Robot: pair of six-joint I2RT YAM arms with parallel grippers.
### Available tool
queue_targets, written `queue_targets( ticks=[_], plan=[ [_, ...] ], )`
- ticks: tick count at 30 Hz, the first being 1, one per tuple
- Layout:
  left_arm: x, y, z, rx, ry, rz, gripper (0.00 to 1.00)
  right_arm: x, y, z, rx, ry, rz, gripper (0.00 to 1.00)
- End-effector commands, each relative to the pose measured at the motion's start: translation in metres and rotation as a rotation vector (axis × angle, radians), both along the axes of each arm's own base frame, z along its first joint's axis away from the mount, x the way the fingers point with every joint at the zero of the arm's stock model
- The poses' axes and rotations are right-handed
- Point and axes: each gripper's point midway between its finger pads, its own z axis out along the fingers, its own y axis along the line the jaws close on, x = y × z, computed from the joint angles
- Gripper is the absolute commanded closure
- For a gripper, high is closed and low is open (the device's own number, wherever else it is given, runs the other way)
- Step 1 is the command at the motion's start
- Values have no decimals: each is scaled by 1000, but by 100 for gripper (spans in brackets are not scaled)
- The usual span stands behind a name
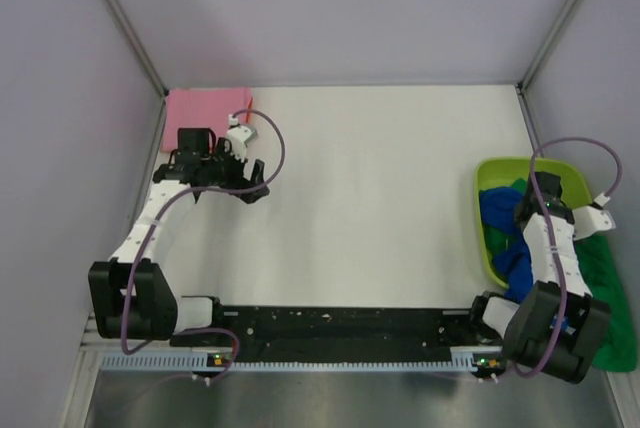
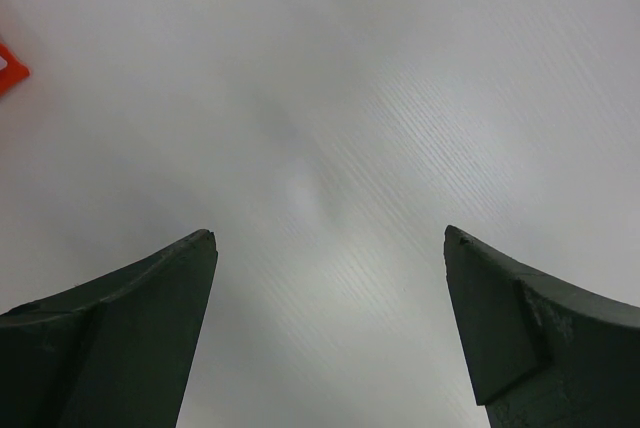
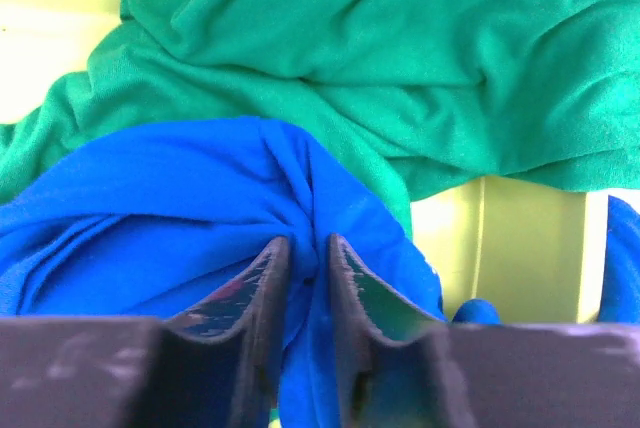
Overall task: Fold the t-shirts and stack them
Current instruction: Grab crumpled tshirt from bin with the right arm, then move the tshirt to the center of the board
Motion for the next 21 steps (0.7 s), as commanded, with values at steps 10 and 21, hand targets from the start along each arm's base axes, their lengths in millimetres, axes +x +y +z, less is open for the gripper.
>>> queue_targets(
  ticks=[10, 21],
  plan=[
    [2, 7, 44, 65, -129, -23, 1, 87, 37, 197, -217, -543, 621, 100],
    [35, 47, 53, 152, -152, 230, 1, 121, 319, 456, -498, -946, 1849, 100]
  ],
)
